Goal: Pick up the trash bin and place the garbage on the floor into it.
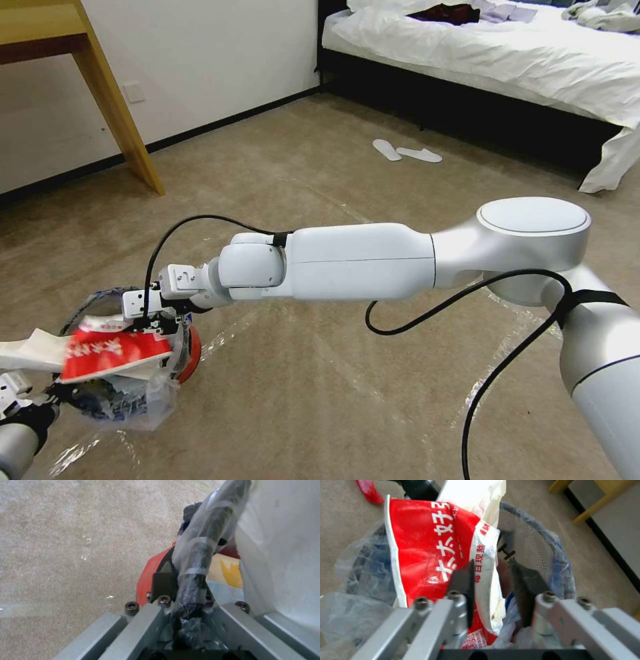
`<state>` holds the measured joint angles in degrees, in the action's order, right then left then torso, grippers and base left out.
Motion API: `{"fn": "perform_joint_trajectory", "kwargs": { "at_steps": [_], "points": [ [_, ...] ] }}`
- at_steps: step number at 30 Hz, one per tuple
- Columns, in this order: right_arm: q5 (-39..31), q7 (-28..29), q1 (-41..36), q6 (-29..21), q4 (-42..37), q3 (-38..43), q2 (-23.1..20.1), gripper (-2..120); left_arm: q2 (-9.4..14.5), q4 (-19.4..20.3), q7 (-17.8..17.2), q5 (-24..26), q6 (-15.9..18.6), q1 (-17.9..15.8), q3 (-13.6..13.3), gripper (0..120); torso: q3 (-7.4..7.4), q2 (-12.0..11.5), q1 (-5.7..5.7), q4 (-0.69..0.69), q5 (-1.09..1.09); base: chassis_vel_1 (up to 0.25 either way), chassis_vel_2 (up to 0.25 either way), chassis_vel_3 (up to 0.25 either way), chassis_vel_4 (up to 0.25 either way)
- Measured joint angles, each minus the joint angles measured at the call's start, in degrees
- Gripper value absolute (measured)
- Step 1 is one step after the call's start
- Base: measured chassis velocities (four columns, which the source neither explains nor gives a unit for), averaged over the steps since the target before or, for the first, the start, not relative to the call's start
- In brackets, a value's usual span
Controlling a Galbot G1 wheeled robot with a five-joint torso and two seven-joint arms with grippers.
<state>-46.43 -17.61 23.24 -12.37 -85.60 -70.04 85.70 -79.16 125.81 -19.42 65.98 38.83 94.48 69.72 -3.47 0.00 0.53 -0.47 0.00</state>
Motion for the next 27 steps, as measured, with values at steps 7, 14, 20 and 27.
{"fn": "perform_joint_trajectory", "kwargs": {
  "at_steps": [7, 14, 20, 27],
  "points": [
    [-0.47, 0.43, 0.03, 0.18, -0.22, 1.08, -0.32, 60, -0.05, 0.0, 0.01, 0.0, 0.0, 0.14, 0.01, 0, 0.0, 0.0, 0.0, 0.01, 0.0, 0.0, 0.0, 0.0, 0.0],
    [-2.37, 4.45, -1.1, 0.43, -0.84, 5.7, -2.72, 80, 0.37, -0.43, 0.01, 0.16, 0.0, 0.24, 0.36, 0, 0.0, 0.0, 0.0, 0.01, -0.01, 0.0, 0.0, 0.0, 0.0],
    [-6.73, 13.01, -6.34, 1.86, -3.42, 18.39, -8.5, 99, 1.23, -0.62, -0.03, 0.45, 0.0, 0.46, 0.99, 0, 0.0, 0.0, 0.0, 0.0, 0.0, 0.0, 0.0, 0.0, 0.0],
    [-13.39, 24.28, -25.34, 6.49, -10.67, 50.0, -20.69, 100, 1.36, -0.43, -0.11, 0.6, 0.0, 0.03, 1.05, 0, 0.0, 0.0, 0.0, 0.0, 0.03, 0.0, 0.0, 0.0, 0.0]
  ]
}}
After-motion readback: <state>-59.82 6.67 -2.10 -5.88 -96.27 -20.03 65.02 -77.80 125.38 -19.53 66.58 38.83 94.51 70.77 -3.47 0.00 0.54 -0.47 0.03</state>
